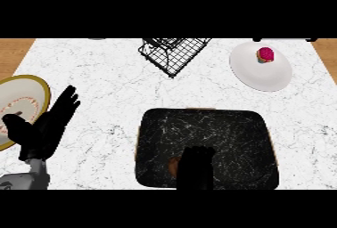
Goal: Pick the sweet potato from the tray and place it in the tiered basket
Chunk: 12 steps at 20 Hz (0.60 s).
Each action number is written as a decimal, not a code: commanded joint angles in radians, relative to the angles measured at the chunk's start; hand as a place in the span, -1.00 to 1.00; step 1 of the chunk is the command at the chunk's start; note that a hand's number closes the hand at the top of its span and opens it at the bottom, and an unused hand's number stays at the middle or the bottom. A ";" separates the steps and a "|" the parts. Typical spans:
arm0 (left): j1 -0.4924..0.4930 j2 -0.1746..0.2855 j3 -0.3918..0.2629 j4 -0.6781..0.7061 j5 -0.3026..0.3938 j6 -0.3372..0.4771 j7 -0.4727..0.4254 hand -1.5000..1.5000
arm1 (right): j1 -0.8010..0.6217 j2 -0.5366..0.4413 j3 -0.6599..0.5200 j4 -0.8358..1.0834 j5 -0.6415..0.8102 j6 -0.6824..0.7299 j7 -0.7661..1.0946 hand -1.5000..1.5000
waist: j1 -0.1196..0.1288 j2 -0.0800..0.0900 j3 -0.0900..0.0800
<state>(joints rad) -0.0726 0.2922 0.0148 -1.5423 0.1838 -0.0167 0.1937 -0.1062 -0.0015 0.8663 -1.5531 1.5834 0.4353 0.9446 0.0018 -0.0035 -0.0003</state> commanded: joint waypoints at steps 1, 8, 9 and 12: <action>-0.017 -0.011 0.000 0.026 -0.031 0.012 -0.007 0.00 | 0.072 -0.046 0.020 -0.053 0.016 0.114 0.028 1.00 | -0.007 0.002 0.000; -0.052 -0.003 0.043 0.065 -0.003 -0.020 0.004 0.00 | -0.016 -0.011 0.036 0.100 0.086 0.077 -0.024 1.00 | -0.005 0.005 0.000; 0.008 -0.024 0.006 -0.038 -0.013 -0.005 0.036 0.00 | -0.062 -0.021 -0.013 0.162 0.088 0.035 -0.051 1.00 | 0.003 0.003 0.000; 0.022 0.002 0.027 -0.084 0.001 -0.005 0.053 0.00 | -0.006 -0.088 -0.318 -0.017 -0.100 -0.041 -0.080 1.00 | -0.003 0.003 0.002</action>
<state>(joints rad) -0.0628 0.2856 0.0305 -1.5800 0.1734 -0.0237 0.2237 -0.0715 -0.0501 0.7793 -1.5381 1.5574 0.4595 0.8661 -0.0008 -0.0038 0.0007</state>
